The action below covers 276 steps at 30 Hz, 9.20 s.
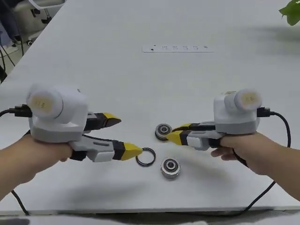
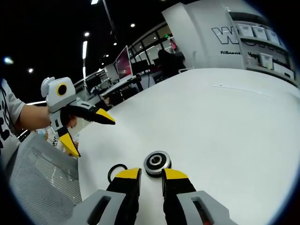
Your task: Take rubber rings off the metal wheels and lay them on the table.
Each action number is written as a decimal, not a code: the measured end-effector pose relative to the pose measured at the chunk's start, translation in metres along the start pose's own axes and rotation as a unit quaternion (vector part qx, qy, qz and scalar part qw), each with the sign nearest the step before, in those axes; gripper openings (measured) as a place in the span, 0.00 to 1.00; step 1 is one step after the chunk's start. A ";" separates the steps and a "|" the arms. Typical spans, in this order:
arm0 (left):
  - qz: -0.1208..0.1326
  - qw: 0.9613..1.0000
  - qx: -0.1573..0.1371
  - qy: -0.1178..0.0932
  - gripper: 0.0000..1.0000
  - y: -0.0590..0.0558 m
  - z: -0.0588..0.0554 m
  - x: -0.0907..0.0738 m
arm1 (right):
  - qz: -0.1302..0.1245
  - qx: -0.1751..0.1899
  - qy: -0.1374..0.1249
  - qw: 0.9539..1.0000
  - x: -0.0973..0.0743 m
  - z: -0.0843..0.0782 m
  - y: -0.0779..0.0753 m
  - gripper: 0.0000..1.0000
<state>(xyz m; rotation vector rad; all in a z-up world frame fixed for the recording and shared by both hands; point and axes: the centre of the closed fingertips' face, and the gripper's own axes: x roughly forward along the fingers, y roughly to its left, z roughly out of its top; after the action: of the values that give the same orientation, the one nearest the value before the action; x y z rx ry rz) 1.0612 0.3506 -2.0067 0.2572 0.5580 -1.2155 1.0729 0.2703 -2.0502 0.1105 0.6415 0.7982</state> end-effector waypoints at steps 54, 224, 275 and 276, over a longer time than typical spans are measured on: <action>-0.039 0.999 -0.011 0.031 0.37 0.001 0.011 0.081 | -0.029 -0.095 0.018 0.995 0.014 -0.014 -0.017 0.10; -0.009 0.997 0.068 -0.017 0.34 -0.020 0.033 0.023 | 0.045 0.022 -0.063 0.997 -0.006 0.026 0.023 0.00; 0.036 0.997 0.015 -0.067 0.65 -0.053 0.015 -0.064 | 0.110 0.012 0.021 0.994 0.019 -0.013 0.064 0.00; 0.038 0.997 0.014 -0.068 0.65 -0.053 0.016 -0.064 | 0.108 0.012 0.021 0.994 0.019 -0.014 0.063 0.00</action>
<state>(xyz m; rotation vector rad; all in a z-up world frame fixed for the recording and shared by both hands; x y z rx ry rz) 1.0010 0.3775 -1.9538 0.2161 0.4101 -1.1584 1.0349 0.3261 -2.0500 0.1881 0.6873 1.0043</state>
